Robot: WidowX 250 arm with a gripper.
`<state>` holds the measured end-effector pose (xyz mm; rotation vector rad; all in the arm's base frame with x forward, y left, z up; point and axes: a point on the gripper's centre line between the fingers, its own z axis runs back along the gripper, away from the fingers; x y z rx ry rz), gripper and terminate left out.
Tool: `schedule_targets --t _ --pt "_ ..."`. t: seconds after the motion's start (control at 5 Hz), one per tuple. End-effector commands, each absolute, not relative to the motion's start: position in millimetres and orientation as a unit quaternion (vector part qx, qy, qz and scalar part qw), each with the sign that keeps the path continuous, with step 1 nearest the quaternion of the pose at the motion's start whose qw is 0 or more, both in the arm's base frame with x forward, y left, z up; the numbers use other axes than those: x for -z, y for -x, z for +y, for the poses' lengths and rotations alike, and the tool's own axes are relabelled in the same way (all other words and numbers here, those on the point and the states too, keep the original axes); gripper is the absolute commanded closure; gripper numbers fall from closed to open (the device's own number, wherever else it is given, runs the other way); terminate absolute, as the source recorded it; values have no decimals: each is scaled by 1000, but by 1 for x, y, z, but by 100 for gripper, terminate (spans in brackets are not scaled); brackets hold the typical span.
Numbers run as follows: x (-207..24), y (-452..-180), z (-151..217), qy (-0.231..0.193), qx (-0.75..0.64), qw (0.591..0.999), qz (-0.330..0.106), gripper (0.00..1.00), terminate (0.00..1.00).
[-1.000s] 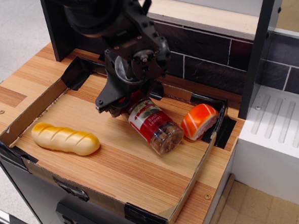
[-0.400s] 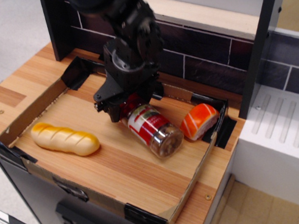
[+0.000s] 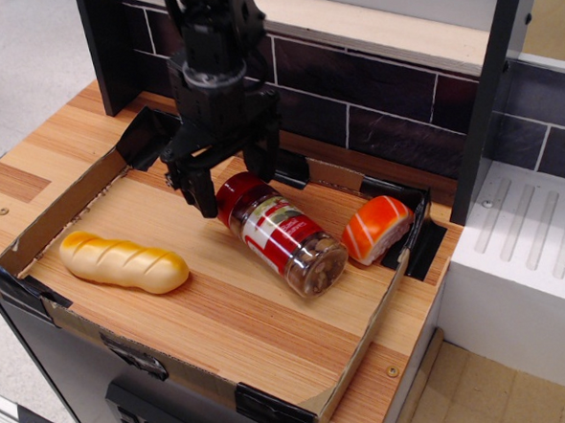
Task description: Topple basil bottle
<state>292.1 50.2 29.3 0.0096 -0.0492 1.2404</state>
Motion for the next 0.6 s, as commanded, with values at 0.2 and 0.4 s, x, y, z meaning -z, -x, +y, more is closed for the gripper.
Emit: schedule_targets --t 0.2,0.4 --pt "-83 -297 51 8 -547 834 -71 0 0" --pt "-83 -297 51 8 -547 834 -71 0 100"
